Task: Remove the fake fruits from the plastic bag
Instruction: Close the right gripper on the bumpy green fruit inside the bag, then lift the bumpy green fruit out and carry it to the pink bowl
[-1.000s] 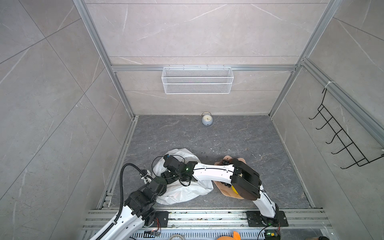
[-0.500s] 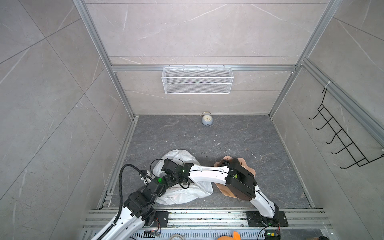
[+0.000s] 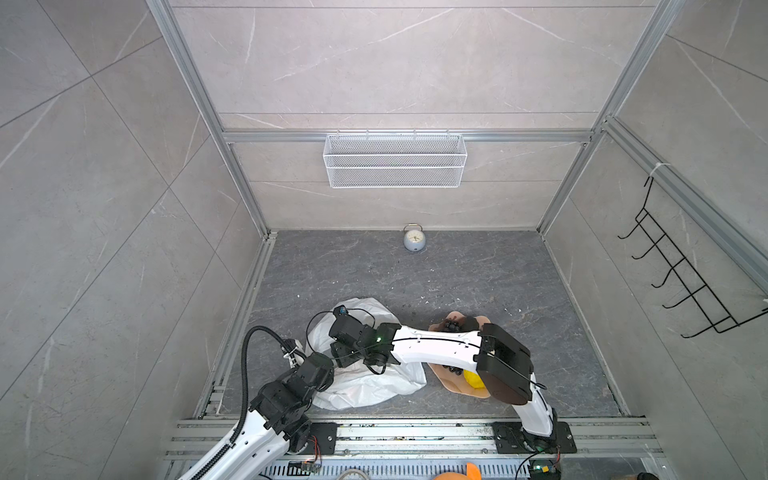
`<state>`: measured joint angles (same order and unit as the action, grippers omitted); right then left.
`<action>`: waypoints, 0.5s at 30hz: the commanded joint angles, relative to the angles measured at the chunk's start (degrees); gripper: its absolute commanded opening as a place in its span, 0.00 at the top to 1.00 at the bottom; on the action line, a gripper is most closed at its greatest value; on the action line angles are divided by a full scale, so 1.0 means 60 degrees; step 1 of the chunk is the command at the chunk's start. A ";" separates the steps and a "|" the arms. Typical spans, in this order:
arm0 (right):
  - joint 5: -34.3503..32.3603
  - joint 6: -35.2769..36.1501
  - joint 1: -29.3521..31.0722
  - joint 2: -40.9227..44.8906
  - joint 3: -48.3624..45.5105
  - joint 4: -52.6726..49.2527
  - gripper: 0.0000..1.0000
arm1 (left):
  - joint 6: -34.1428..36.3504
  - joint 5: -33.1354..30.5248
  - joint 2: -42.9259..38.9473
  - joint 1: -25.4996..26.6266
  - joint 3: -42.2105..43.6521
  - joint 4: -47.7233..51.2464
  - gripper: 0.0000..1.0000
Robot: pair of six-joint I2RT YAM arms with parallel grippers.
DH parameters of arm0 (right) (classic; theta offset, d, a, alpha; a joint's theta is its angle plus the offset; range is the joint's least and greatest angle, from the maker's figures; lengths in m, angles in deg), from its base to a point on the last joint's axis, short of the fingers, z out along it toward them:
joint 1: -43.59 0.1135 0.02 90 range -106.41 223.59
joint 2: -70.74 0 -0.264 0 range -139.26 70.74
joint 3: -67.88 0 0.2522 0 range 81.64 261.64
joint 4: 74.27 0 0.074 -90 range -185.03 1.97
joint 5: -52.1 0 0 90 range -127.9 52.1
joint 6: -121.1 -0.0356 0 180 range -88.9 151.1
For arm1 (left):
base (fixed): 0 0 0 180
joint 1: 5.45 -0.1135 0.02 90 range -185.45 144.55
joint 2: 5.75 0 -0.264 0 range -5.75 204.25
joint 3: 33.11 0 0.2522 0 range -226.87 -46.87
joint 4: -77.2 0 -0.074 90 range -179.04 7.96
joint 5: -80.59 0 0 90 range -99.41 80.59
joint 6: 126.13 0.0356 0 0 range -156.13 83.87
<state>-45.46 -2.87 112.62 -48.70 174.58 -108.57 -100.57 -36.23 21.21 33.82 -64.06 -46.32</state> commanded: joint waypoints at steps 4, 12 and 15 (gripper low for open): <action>-0.0177 0.0171 0.0041 0.1938 -0.1412 0.0353 0.42 | 0.0644 -0.0077 0.0959 0.0018 -0.0515 -0.0539 1.00; -0.0142 -0.0095 0.0039 0.4542 -0.3531 0.0224 0.43 | 0.0907 -0.0084 0.1137 -0.0018 -0.0553 -0.0901 1.00; -0.0688 -0.0187 0.0032 0.5374 -0.3923 -0.0488 0.43 | 0.0990 -0.0084 0.1232 -0.0013 -0.0560 -0.0899 1.00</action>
<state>-46.29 -2.83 112.62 -20.57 152.77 -107.95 -96.38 -36.23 28.07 33.80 -65.37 -50.52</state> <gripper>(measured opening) 0.576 0.049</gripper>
